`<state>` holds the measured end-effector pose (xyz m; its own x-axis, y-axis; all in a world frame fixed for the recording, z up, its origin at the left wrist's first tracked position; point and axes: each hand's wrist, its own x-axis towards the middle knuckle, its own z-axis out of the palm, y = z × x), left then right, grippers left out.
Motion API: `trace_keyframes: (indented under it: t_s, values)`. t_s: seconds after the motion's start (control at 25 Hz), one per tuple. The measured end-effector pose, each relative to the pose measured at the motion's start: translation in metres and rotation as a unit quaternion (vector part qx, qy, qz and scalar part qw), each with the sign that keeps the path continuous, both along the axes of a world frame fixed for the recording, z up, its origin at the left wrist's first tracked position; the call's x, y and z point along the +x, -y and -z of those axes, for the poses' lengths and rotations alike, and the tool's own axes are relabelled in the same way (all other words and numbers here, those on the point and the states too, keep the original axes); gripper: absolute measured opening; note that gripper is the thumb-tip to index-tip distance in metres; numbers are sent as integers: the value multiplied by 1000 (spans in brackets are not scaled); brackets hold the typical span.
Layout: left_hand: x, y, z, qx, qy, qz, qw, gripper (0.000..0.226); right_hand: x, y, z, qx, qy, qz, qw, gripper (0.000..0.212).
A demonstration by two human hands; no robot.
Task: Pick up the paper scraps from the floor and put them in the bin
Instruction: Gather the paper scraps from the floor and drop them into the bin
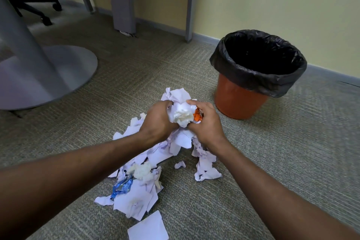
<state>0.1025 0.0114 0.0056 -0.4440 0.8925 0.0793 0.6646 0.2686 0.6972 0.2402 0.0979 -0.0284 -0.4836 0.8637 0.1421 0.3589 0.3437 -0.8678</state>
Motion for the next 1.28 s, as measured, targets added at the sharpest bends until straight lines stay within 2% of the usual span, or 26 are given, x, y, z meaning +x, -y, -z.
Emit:
trace_keyframes:
  t_s: [0.32, 0.56, 0.72, 0.88, 1.16, 1.28]
  values:
    - [17, -66, -82, 40, -11, 19, 999, 42, 11, -62, -78, 71, -48, 47, 995, 65]
    - [42, -134, -135, 82, -38, 47, 995, 23, 37, -118, -139, 115, -75, 73, 988, 56]
    - [70, -186, -155, 105, -35, 58, 992, 20, 66, -163, -163, 141, -71, 120, 980, 60]
    - [98, -227, -154, 115, -5, 70, 991, 20, 92, -203, -166, 136, -52, 159, 977, 55]
    - [120, -279, -111, 82, 6, 81, 993, 13, 110, -251, -123, 91, -10, 196, 976, 58]
    - [118, -299, -94, 44, -7, 78, 996, 24, 111, -264, -109, 80, 24, 186, 979, 52]
